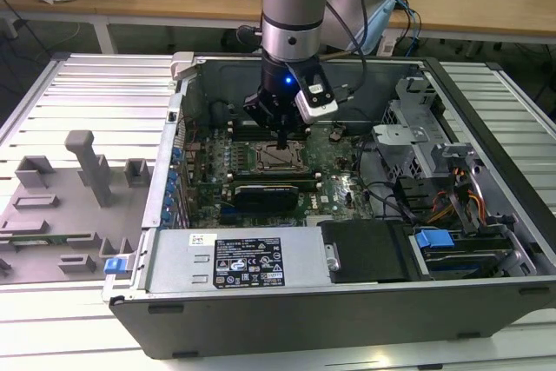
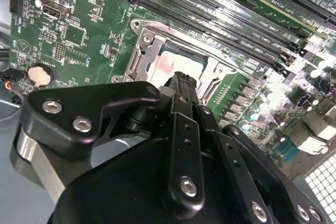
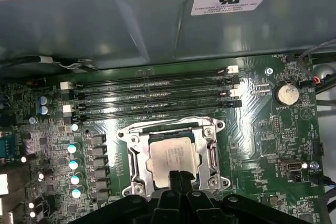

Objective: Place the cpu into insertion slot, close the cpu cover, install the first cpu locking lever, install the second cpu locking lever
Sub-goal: 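Install the first cpu locking lever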

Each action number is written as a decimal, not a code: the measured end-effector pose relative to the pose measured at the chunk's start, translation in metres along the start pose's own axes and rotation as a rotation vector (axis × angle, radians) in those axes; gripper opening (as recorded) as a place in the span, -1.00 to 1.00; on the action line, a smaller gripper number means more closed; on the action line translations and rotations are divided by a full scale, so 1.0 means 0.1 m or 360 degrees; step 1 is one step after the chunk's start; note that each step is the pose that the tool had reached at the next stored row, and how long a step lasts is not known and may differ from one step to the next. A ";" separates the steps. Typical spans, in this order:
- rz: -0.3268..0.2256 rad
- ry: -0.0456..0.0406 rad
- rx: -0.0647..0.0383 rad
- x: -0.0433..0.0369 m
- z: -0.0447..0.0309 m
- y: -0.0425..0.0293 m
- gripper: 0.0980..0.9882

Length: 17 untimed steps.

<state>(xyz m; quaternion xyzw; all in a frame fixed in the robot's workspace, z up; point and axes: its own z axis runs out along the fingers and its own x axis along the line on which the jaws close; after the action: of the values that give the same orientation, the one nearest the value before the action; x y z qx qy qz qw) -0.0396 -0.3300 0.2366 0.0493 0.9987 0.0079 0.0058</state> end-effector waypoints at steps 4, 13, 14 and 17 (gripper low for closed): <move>0.0000 0.0000 0.0000 -0.001 -0.081 0.001 -0.98; 0.0000 0.0000 0.0001 -0.001 -0.102 0.002 -0.98; 0.0000 0.0000 0.0001 -0.001 -0.102 0.002 -0.98; 0.0000 0.0000 0.0001 -0.001 -0.103 0.002 -0.98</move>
<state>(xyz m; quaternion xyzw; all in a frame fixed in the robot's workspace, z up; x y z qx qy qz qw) -0.0396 -0.3300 0.2469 0.0494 0.9987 0.0077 0.0058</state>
